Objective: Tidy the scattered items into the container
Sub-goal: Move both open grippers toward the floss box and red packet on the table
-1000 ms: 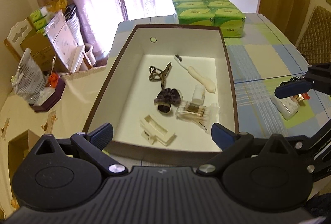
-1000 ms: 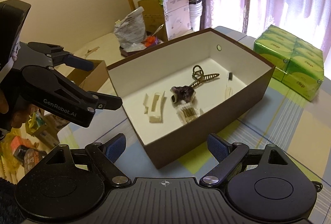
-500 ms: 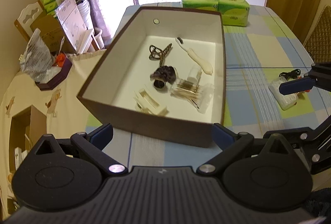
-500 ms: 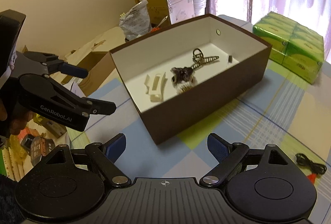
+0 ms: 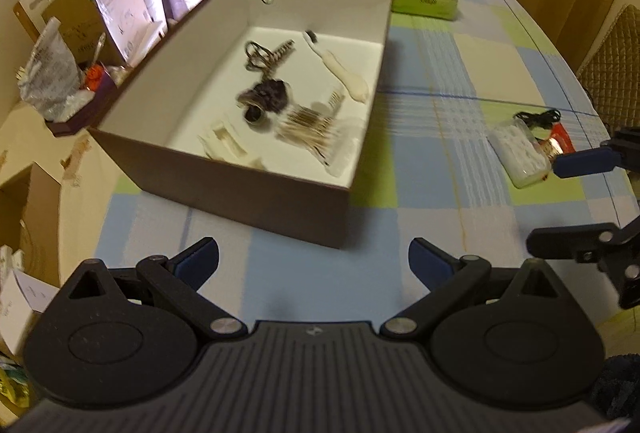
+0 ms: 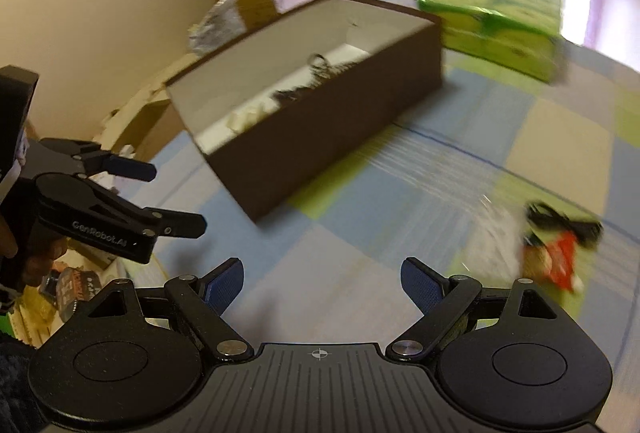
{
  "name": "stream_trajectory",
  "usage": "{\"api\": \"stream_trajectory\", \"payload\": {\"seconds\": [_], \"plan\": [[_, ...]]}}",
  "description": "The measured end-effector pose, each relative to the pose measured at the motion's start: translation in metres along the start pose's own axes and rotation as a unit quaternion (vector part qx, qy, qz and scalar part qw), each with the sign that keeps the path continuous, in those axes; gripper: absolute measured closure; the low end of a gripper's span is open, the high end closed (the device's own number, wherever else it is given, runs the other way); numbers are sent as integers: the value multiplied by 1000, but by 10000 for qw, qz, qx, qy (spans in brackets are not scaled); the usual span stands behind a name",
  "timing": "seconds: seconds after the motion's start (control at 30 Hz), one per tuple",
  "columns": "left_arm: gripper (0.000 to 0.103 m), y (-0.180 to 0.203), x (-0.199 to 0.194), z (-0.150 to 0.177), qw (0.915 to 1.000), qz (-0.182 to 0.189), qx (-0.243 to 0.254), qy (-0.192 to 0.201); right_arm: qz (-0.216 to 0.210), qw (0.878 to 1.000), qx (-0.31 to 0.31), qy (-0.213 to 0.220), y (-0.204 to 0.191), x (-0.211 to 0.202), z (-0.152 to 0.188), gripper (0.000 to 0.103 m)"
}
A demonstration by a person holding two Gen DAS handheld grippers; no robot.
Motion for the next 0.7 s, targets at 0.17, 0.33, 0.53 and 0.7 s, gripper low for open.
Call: {"api": "stream_trajectory", "payload": {"seconds": [0.17, 0.33, 0.53, 0.7], "plan": [[3, 34, 6, 3, 9992, 332, 222, -81, 364, 9982, 476, 86, 32, -24, 19, 12], [3, 68, 7, -3, 9966, 622, 533, 24, 808, 9928, 844, 267, 61, -46, 33, 12], [3, 107, 11, -12, 9909, 897, 989, 182, 1305, 9811, 1331, 519, 97, -64, 50, 12], [3, 138, 20, -21, 9846, 1071, 1351, 282, 1460, 9725, 1662, 722, 120, -74, 57, 12]]}}
Point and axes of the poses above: each gripper's, at about its wrist camera, not at the fingertips, and x roughly the way its jaws point, y to its right, z to its underside, the point moved 8 cm from there along x, roughly the way its jaws point, and after that the axes turned 13 degrees about -z, right-handed, at the moved point
